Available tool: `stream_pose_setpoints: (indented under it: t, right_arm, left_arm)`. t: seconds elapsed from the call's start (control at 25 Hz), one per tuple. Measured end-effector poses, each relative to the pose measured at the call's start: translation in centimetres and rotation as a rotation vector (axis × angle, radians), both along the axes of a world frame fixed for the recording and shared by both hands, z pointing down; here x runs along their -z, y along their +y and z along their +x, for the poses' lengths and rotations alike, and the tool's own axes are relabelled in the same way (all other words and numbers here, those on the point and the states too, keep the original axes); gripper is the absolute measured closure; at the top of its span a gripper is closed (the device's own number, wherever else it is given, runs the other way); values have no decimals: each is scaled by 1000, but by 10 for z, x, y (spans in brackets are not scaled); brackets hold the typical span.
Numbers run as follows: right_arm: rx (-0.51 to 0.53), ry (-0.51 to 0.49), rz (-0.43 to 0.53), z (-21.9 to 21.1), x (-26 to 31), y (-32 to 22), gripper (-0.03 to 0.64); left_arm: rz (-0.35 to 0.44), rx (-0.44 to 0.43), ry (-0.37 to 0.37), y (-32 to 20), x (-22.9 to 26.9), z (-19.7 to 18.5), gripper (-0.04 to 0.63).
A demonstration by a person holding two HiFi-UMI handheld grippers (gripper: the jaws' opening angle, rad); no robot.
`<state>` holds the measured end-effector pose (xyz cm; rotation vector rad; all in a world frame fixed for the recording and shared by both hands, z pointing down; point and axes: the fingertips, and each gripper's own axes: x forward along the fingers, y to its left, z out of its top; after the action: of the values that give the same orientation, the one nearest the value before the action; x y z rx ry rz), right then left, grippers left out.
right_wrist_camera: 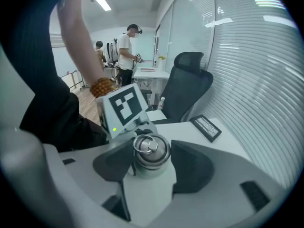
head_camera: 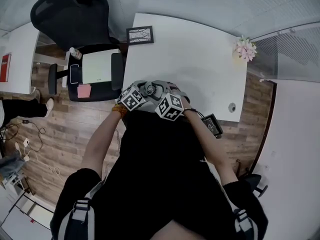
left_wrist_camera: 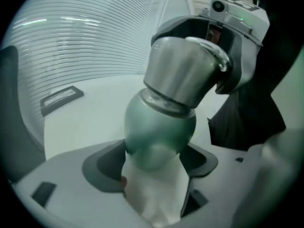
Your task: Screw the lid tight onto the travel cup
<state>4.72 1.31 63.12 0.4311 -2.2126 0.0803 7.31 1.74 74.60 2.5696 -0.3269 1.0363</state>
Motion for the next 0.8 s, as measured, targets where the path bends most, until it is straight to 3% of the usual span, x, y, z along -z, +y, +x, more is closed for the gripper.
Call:
stream_pose_setpoints:
  t: [0.12,0.28,0.56,0.68,0.8]
  right_arm:
    - [-49,-24,-17,-3,1,-4,368]
    - [-17,-18,-5,-3,0,-3,371]
    - [281,54,36,0,-2,7,376]
    - [328,56,12,-2,-2,7,374]
    - [312,21,-15,-6,0,6,373]
  left_arm:
    - [10,109,5,-2,-1,-1,238]
    - [2,80,-4,-2,-2,-1,238]
    - [-7,-144,-77,3,-4,-3,238]
    - [-5,-327,-150,5,-6,-6,239]
    - [-7,-481,-206,6,-7,-8,239]
